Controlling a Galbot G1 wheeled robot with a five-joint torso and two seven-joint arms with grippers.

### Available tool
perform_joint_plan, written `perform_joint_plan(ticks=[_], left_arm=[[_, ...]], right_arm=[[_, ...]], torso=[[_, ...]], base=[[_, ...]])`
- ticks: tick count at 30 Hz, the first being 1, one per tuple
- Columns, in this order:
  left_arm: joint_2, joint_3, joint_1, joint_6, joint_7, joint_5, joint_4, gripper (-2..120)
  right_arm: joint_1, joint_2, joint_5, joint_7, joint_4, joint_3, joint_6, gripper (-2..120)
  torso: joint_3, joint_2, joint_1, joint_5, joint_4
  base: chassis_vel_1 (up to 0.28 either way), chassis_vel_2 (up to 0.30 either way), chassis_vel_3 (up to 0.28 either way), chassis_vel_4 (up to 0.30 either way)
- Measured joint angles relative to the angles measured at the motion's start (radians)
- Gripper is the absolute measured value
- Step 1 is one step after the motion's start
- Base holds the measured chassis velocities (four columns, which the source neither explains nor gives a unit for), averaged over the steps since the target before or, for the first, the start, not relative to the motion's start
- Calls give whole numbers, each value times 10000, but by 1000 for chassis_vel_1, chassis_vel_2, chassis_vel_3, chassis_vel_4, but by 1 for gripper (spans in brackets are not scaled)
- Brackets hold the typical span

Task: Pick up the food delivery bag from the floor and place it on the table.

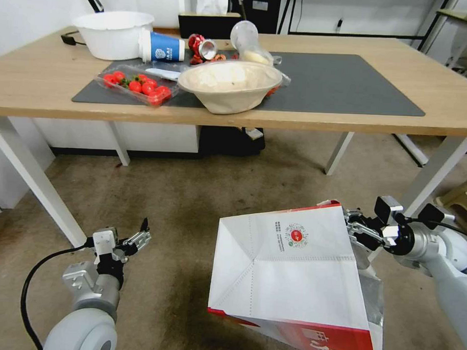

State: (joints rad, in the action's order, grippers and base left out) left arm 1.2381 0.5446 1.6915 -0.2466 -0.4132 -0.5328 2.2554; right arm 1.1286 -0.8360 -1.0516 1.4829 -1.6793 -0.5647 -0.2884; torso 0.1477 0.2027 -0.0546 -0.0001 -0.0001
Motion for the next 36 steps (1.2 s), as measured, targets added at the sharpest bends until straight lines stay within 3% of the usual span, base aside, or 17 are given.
perform_joint_plan(ticks=[20, 36], left_arm=[[-14, -18, -15, 0, 0, 10, 0, 100], [-18, -28, 0, 37, -1, 12, 18, 100]], right_arm=[[98, 74, 24, -4, -76, -60, 15, 0], [110, 95, 41, -8, -113, -67, 15, 0]], torso=[[649, 898, -256, 1, 1], [941, 1300, -365, 1, 0]], base=[[0, 0, 0, 0], [0, 0, 0, 0]])
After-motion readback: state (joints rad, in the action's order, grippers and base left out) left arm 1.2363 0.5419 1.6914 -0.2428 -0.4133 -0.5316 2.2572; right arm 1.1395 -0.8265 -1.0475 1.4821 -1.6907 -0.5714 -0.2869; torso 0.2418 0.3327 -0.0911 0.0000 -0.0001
